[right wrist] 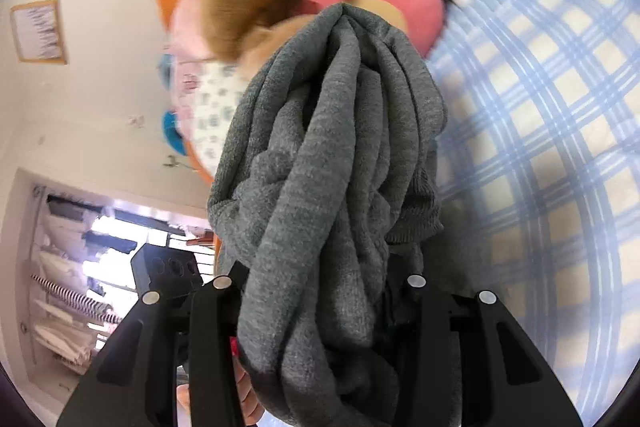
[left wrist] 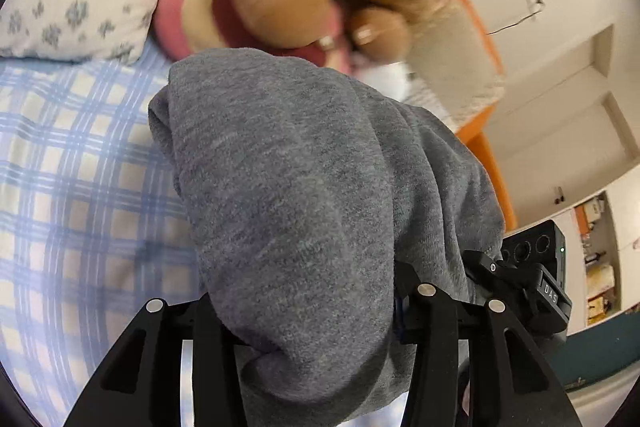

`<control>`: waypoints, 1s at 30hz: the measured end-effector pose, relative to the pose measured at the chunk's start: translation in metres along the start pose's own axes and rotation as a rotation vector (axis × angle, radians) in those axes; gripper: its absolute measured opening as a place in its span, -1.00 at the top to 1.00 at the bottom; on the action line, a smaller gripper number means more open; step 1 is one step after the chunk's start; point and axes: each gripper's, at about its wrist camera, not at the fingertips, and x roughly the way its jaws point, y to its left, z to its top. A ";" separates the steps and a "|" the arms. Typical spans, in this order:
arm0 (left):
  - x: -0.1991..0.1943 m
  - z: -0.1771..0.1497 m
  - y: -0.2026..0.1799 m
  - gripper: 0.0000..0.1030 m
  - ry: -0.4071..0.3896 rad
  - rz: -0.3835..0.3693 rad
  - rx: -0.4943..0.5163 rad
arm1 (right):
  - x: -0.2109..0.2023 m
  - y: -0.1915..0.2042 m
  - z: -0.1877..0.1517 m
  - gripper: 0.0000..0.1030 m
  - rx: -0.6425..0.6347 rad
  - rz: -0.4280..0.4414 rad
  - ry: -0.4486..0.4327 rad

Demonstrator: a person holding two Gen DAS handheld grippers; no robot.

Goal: Fold large clothes
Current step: 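Lift the grey hoodie bundle off the bed with both grippers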

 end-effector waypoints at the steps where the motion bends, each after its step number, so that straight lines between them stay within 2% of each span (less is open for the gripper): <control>1: -0.012 -0.004 -0.012 0.06 -0.005 -0.006 0.014 | -0.013 0.011 -0.005 0.17 -0.011 0.014 -0.009; 6: -0.047 -0.023 -0.074 0.06 -0.003 -0.031 0.037 | -0.070 0.058 -0.016 0.17 -0.028 0.026 -0.049; 8: -0.055 -0.034 -0.103 0.06 0.012 -0.053 0.049 | -0.093 0.068 -0.022 0.17 -0.032 0.033 -0.068; 11: -0.057 -0.052 -0.145 0.05 0.029 -0.058 0.081 | -0.150 0.070 -0.029 0.17 -0.006 0.043 -0.112; 14: -0.040 -0.070 -0.198 0.05 0.059 -0.075 0.114 | -0.201 0.060 -0.030 0.17 0.003 0.042 -0.162; 19: 0.008 -0.096 -0.283 0.05 0.100 -0.157 0.175 | -0.310 0.028 -0.025 0.17 0.021 0.031 -0.260; 25: 0.071 -0.142 -0.383 0.05 0.156 -0.246 0.258 | -0.428 -0.015 -0.025 0.17 0.031 -0.048 -0.365; 30: 0.106 -0.180 -0.444 0.05 0.154 -0.322 0.282 | -0.512 -0.042 -0.035 0.17 0.034 -0.100 -0.445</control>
